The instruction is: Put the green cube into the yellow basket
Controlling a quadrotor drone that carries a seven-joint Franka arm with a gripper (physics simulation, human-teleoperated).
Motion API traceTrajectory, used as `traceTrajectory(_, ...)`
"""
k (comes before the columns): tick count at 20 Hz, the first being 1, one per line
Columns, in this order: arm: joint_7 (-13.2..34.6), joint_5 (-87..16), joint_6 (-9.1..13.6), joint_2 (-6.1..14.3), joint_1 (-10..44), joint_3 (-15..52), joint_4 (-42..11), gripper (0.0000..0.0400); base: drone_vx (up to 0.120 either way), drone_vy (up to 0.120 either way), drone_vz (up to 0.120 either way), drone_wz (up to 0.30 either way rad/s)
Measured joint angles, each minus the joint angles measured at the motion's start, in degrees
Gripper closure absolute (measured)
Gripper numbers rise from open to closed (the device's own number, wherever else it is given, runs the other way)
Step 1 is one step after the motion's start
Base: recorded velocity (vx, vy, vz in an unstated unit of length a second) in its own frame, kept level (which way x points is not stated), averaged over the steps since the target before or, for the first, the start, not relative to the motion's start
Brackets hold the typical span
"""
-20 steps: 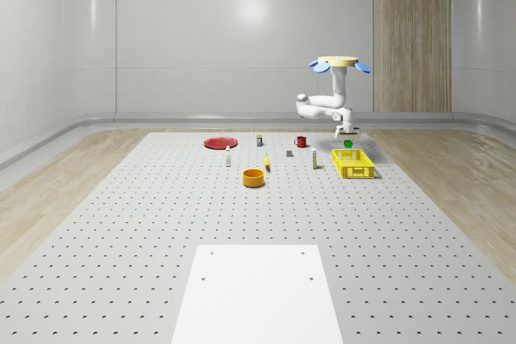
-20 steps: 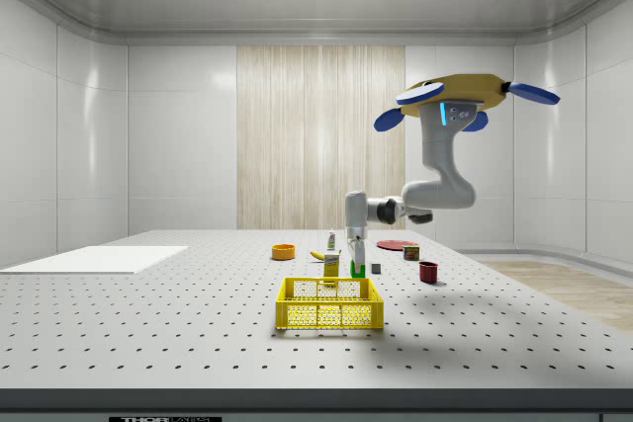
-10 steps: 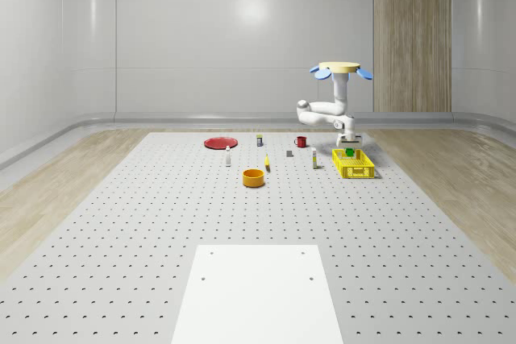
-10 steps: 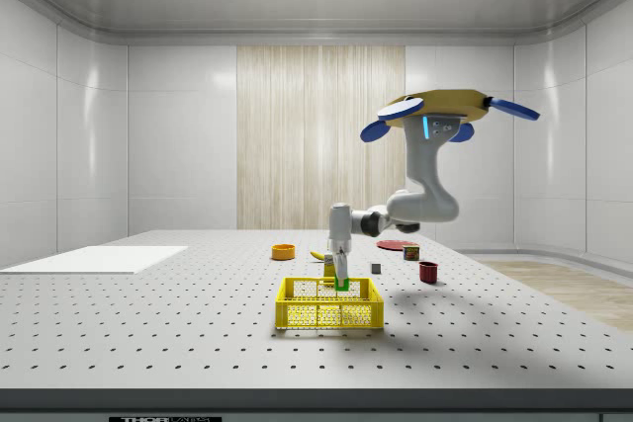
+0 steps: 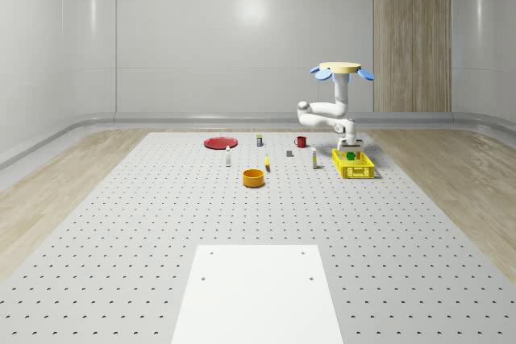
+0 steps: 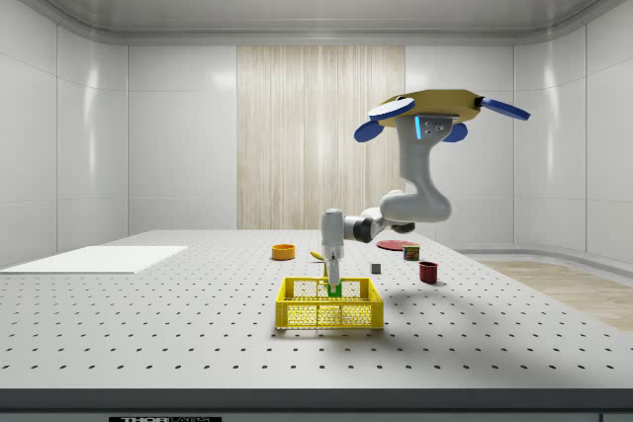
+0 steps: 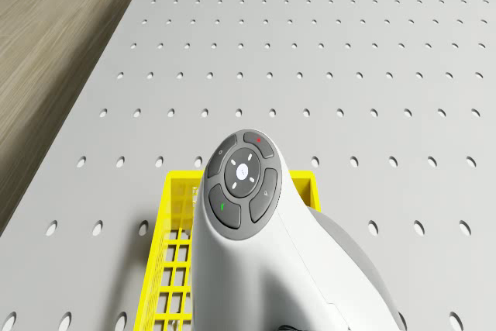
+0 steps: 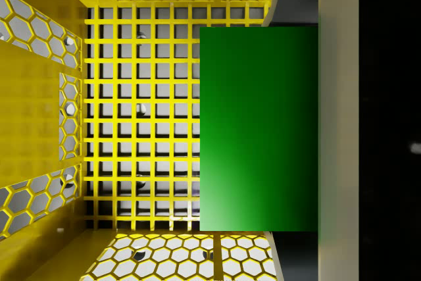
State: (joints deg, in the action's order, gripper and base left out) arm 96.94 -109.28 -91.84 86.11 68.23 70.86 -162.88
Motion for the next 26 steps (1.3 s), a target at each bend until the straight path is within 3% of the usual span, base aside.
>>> traceTrajectory(11, -0.1, -6.3, -2.8, -0.1, 1.3, -6.7, 2.4, 0.0149, 0.011, 0.0, 0.0, 0.0)
traceTrajectory(14, -0.2, -7.5, -3.1, -0.3, 1.5, -7.9, 2.9, 0.0077, 0.0, 0.0, 0.0, 0.0)
traceTrajectory(17, -0.2, -7.4, -2.9, -0.5, 1.3, -7.7, 2.8, 0.0036, 0.0, 0.0, 0.0, 0.0)
traceTrajectory(26, -0.1, -2.6, -0.2, -0.7, 0.1, -2.5, 0.7, 0.0004, 0.0, 0.0, 0.0, 0.0)
